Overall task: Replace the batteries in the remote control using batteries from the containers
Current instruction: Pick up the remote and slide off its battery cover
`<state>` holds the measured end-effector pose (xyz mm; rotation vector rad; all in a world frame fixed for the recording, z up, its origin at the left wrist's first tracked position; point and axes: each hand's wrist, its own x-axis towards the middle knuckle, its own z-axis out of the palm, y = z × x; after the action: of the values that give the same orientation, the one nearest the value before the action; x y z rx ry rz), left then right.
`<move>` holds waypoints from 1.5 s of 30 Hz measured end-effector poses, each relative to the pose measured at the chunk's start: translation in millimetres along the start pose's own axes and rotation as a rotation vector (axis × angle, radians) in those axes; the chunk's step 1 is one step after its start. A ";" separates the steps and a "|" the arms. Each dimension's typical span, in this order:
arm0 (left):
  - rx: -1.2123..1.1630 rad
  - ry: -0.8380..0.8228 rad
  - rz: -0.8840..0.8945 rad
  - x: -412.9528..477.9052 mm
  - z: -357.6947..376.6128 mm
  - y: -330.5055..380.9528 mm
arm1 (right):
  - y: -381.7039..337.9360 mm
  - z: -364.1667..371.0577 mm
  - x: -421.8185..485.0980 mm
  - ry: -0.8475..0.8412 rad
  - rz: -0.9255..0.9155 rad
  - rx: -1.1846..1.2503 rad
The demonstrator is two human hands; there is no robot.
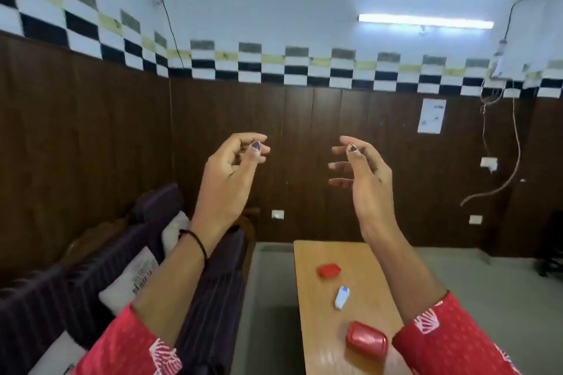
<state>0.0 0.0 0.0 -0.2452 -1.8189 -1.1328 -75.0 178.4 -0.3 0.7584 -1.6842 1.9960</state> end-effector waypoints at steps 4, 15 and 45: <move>-0.095 -0.067 -0.116 2.0 11.7 -69.8 | 61.7 13.9 -3.9 -0.069 0.173 -0.019; -0.193 -0.461 -0.514 -57.6 105.7 -218.9 | 224.0 -23.6 -50.6 0.001 0.656 -0.057; -0.251 -0.741 -0.989 86.2 231.3 -658.2 | 616.5 71.7 184.5 0.145 1.042 -0.263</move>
<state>-573.1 -206.9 -350.6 0.1574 -2.5411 -2.1682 -595.0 -7.9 -338.3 -0.4778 -2.4505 2.2235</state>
